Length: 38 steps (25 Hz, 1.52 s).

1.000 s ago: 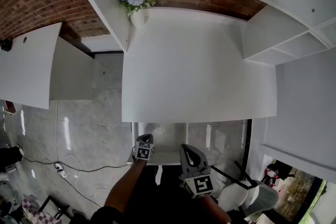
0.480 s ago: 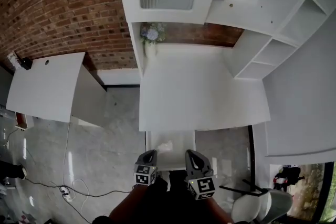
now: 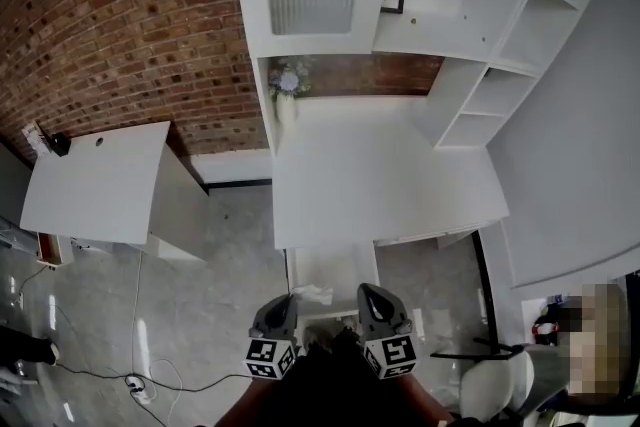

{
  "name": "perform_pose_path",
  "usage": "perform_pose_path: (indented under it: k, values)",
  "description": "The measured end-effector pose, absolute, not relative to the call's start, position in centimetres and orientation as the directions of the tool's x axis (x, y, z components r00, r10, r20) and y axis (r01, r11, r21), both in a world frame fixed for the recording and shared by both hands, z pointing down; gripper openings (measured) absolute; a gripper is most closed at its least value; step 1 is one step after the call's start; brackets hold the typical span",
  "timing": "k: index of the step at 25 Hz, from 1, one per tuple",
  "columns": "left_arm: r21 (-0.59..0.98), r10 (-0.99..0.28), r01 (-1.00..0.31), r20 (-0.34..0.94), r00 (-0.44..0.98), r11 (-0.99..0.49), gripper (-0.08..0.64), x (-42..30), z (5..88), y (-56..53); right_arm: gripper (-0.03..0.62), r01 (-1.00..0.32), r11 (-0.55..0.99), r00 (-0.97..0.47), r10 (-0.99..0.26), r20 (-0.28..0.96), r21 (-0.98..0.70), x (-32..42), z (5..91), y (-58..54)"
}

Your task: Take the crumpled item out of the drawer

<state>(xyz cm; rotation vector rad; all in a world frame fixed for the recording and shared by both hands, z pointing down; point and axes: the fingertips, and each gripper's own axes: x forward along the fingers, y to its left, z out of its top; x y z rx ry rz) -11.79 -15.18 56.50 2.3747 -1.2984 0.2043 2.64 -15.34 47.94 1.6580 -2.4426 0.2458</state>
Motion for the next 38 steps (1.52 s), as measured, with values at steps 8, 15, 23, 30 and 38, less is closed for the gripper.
perform_pose_path:
  k: [8,15,23,30,38]
  values:
    - [0.242,-0.811,-0.84,0.232,0.537,-0.487,0.023,-10.4,51.2,-15.5,0.012,-0.93,0.366,-0.364,-0.9,0.24,-0.038,4.4,47.4,-15.8]
    - [0.225,-0.818,-0.842,0.216,0.533,-0.49,0.023,-8.6,50.3,-16.3,0.012,-0.927,0.37,-0.373,-0.902,0.217,-0.059,6.5,47.0,-16.4]
    - [0.222,-0.83,-0.854,0.217,0.514,-0.47,0.023,-7.7,50.3,-16.2,0.012,-0.917,0.393,-0.399,-0.892,0.215,-0.071,7.3,47.4,-15.9]
    - [0.21,-0.837,-0.86,0.213,0.505,-0.465,0.023,-7.6,50.1,-16.0,0.012,-0.915,0.395,-0.404,-0.893,0.201,-0.082,7.5,47.4,-15.8]
    - [0.21,-0.834,-0.858,0.216,0.508,-0.468,0.023,-7.3,50.2,-15.6,0.012,-0.915,0.396,-0.404,-0.892,0.201,-0.08,7.6,47.3,-15.3]
